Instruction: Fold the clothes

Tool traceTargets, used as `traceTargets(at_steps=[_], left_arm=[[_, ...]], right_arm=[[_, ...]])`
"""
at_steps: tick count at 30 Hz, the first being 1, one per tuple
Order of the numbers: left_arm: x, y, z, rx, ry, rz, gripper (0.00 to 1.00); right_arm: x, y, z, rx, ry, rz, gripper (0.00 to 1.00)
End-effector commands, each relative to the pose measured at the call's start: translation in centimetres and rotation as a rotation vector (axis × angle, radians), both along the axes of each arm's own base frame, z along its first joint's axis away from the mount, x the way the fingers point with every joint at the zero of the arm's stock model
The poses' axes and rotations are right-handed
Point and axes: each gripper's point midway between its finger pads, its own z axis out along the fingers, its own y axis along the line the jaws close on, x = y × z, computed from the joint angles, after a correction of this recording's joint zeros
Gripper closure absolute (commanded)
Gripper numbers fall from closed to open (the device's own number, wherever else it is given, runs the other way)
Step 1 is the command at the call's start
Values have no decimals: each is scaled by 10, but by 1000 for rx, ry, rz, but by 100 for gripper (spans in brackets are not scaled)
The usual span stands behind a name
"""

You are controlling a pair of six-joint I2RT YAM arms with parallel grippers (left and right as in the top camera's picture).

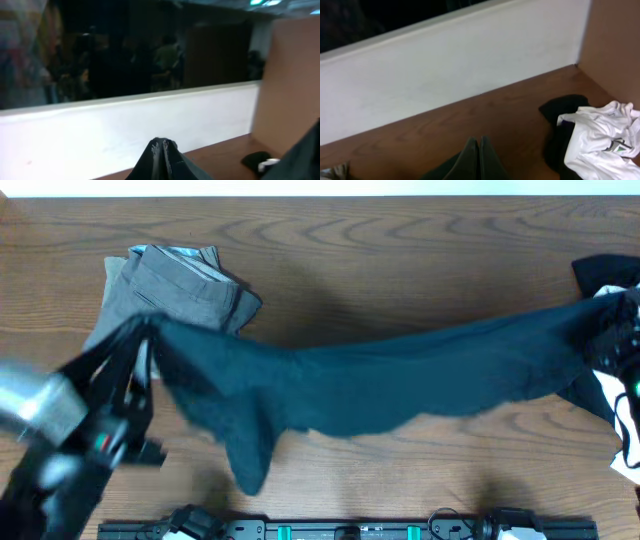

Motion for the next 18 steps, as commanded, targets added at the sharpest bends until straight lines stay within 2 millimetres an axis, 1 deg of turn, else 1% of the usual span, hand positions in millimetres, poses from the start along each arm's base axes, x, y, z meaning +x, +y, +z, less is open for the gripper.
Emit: traceTargets(at_steps=[1,3,4,5,7,9,10,12,13,15,16,17,18], left_arm=[[53,-3,-22,86,88,131,94],[87,-14,-41,155,150,162,94],[106,-20,-53,182,188,181,94],[130,-29,-69,218,229,199,94],[167,-40,-95,268,291,221,94],[209,-49,-131,310,368,243,94],[231,-51,-154,327,416,258,94],[268,-53,-195,320,502,278,94],[288,-56,-221,325,546,260,94],[321,-64,-267,302,615,209,93],[335,-66,-286,294,635,191,91],[350,-66,-308,286,657,184,90],[362,-64,-326,276,673,185,90]], right_arm=[[26,-2,-14,26,54,-3,99],[49,-1,-31,36,112,13,99],[65,0,-43,42,151,20,99],[83,0,-57,48,190,27,99],[109,2,-79,61,245,43,99],[137,4,-106,76,304,62,99],[153,4,-122,84,334,70,99],[178,5,-152,97,383,81,99],[192,6,-169,109,408,86,99],[216,8,-202,133,447,99,99],[229,10,-219,142,460,109,99],[242,12,-235,153,468,125,99],[254,14,-249,166,469,136,99]])
